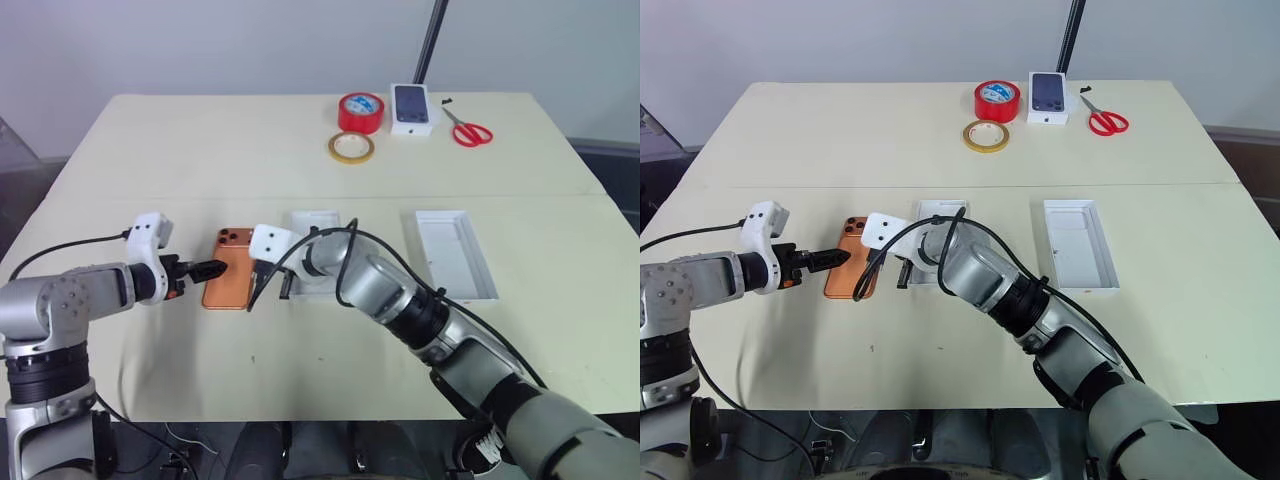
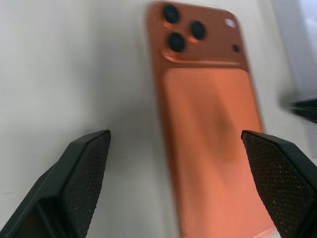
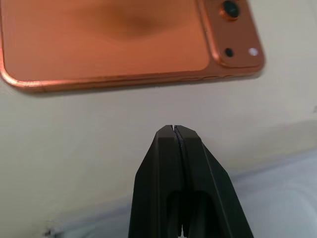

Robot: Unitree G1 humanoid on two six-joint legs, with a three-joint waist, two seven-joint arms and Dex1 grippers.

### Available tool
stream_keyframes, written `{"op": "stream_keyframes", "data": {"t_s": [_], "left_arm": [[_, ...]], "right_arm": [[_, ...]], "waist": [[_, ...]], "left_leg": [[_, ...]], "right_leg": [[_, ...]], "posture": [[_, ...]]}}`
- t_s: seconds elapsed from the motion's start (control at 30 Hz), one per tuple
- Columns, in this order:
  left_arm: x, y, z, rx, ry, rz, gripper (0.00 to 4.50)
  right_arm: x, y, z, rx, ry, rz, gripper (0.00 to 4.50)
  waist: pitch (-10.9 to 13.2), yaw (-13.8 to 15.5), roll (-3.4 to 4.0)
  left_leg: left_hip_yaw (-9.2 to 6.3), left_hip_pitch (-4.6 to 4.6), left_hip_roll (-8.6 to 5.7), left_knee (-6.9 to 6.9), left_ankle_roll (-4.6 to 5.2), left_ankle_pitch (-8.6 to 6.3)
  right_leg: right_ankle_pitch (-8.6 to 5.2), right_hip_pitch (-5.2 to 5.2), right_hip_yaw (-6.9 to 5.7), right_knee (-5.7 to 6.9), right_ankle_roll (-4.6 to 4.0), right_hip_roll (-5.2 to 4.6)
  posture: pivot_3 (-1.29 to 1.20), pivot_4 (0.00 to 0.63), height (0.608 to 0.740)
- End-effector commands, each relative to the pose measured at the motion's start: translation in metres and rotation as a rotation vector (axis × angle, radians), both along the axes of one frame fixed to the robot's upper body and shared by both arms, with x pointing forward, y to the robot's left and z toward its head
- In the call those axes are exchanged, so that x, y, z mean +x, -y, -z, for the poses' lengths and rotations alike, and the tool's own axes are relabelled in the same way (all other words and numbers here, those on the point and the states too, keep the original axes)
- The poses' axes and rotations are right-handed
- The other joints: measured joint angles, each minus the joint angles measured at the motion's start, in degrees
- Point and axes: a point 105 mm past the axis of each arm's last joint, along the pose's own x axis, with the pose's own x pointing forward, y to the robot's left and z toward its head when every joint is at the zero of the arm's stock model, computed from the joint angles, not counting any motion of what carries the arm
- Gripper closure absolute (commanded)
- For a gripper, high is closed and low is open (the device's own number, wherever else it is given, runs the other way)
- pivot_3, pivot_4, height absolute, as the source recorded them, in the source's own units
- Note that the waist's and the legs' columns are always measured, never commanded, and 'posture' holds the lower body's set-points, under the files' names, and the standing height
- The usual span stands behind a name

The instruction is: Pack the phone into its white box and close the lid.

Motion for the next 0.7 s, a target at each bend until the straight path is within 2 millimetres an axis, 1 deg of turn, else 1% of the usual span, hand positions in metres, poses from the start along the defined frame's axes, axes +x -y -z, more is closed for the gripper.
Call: {"op": "stream_keyframes", "data": {"t_s": [0.03, 0.2, 0.4, 0.53, 0.7], "left_arm": [[-0.011, 0.019, 0.01, -0.055, -0.067, 0.085, 0.08], [-0.016, 0.036, 0.016, -0.095, -0.096, 0.131, 0.08], [-0.02, 0.059, 0.015, -0.189, -0.091, 0.19, 0.08], [-0.016, 0.065, 0.011, -0.255, -0.069, 0.183, 0.08], [-0.013, 0.065, 0.005, -0.299, -0.053, 0.169, 0.08]], "right_arm": [[-0.005, -0.013, 0.001, -0.061, 0.042, -0.066, 4.5], [-0.012, -0.023, 0.005, -0.064, 0.041, -0.111, 4.5], [-0.013, -0.022, 0.004, -0.05, 0.044, -0.113, 4.5], [-0.012, -0.018, 0.006, -0.048, 0.044, -0.105, 4.5], [-0.014, -0.016, 0.008, -0.045, 0.039, -0.102, 4.5]], "waist": [[0.0, 0.0, 0.0], [-0.2, 0.0, -0.04], [-0.2, 0.3, -0.05], [-0.3, 0.7, -0.08], [-0.4, 1.2, -0.18]], "left_leg": [[0.0, 0.0, 0.0, 0.0, 0.0, 0.0], [-0.01, 0.04, -0.01, 0.0, -0.03, 0.01], [-0.01, 0.05, -0.03, 0.0, -0.02, 0.0], [-0.03, 0.09, -0.06, 0.01, 0.0, -0.01], [-0.04, 0.12, -0.07, 0.02, 0.05, -0.04]], "right_leg": [[0.0, 0.0, 0.0, 0.0, 0.0, 0.0], [0.0, 0.04, 0.0, 0.0, 0.0, -0.02], [0.0, 0.07, -0.01, -0.01, 0.0, -0.06], [0.0, 0.07, -0.03, -0.03, 0.0, -0.09], [0.0, 0.08, -0.04, -0.03, 0.0, -0.11]], "posture": [[0.0, 0.15, 0.709], [0.0, 0.15, 0.709], [0.0, 0.15, 0.709], [0.0, 0.15, 0.709], [0.0, 0.15, 0.709]]}}
